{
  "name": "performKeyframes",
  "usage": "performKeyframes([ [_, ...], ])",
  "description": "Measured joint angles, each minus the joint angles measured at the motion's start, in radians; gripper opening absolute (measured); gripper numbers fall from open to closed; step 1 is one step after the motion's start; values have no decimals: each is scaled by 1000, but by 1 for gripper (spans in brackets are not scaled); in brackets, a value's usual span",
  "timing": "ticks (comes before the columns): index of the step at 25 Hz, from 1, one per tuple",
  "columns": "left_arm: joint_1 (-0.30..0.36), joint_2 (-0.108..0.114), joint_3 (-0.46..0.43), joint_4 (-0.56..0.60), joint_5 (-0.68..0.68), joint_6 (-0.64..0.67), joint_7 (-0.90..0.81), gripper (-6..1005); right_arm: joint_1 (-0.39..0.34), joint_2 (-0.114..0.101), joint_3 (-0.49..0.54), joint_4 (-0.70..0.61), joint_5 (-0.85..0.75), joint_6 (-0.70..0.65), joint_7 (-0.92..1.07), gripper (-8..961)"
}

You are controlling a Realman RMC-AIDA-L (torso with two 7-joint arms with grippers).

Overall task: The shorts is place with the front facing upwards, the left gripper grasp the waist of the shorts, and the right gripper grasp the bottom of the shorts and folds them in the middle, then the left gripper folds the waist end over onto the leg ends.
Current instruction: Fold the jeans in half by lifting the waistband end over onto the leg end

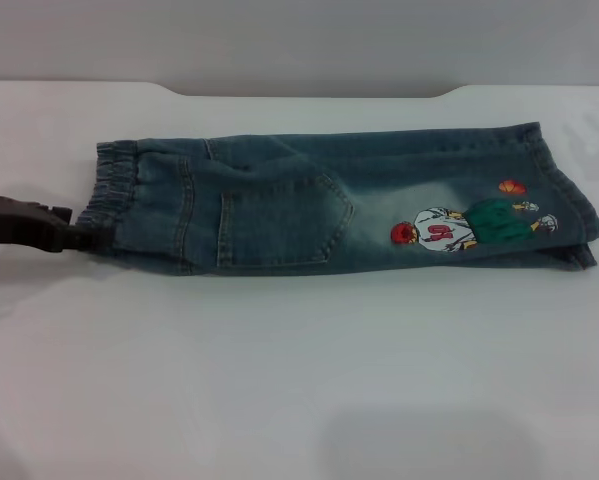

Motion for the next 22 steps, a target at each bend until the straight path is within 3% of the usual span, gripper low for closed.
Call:
performKeyframes([
  [22,-19,-46,2,-7,77,-42,-22,704,-4,1,-2,0,1,-4,0,337],
])
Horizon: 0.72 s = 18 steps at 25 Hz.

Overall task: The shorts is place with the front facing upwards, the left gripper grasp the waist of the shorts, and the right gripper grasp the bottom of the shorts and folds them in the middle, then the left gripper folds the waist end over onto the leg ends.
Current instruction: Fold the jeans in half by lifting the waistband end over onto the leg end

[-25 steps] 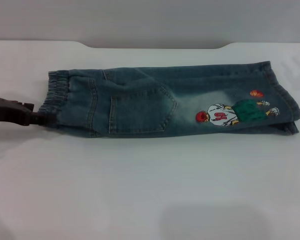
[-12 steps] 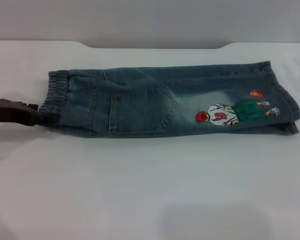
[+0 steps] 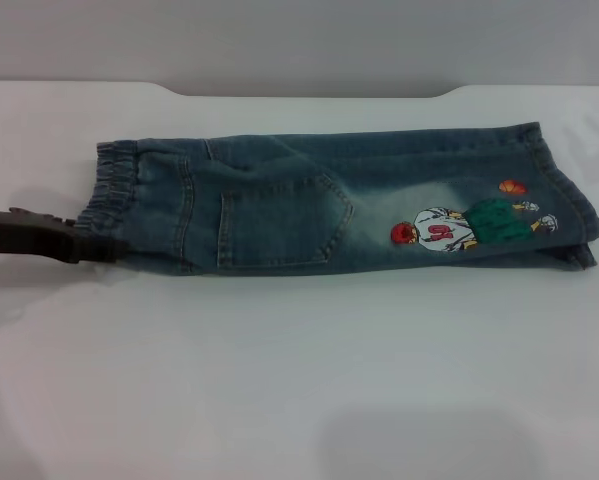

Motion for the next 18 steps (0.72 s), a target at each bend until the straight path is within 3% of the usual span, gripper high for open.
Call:
performKeyframes([
  [18,2,0,-11,14,1,-23,-1,630,-5,1,8,0,0,0,0,336],
])
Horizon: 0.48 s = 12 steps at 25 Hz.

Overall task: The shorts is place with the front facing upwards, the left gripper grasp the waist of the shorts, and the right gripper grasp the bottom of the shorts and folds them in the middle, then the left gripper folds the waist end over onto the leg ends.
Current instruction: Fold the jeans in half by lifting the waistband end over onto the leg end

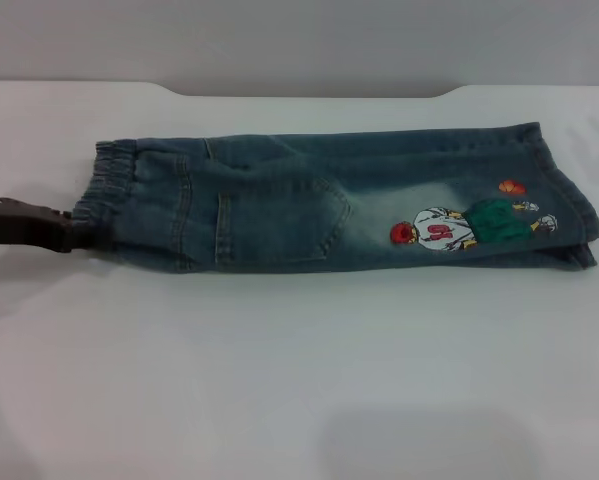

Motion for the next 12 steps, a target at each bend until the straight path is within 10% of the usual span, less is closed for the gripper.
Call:
performKeyframes([
  [4,2,-1,5,3,-1,-2,6,613,-1,0,1,2,0,0,0,336],
  [12,1,0,8,3,-1,-7,9,177,-4,0,2,3,0,0,0,336],
])
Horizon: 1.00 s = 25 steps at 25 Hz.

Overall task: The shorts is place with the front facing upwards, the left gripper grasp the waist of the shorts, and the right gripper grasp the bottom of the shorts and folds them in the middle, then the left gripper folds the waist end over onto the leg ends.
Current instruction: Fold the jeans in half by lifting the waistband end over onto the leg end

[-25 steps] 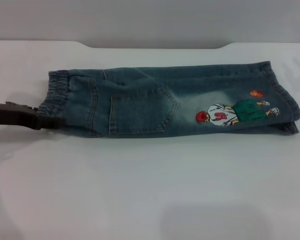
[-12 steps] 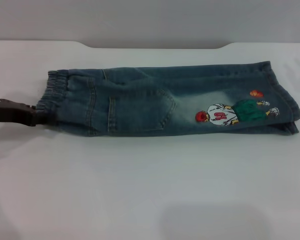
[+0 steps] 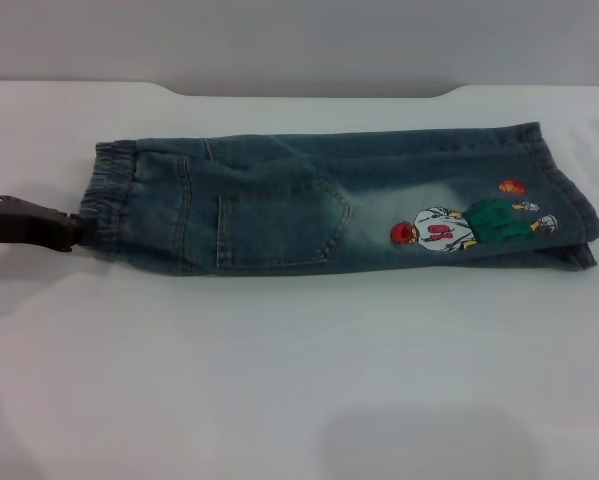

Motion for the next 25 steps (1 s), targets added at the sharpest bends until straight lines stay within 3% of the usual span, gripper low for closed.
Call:
performKeyframes([
  [6,1,0,0,4,0,3,1,41,-1,0,0,3,0,0,0,336],
  [16,7,-11,11,145,-72,149,-7,49,8,0,-9,45,0,0,-24,336],
  [25,5,-11,120,290,-218,219,-43,56,45,5,-64,132,0,0,-63,336],
])
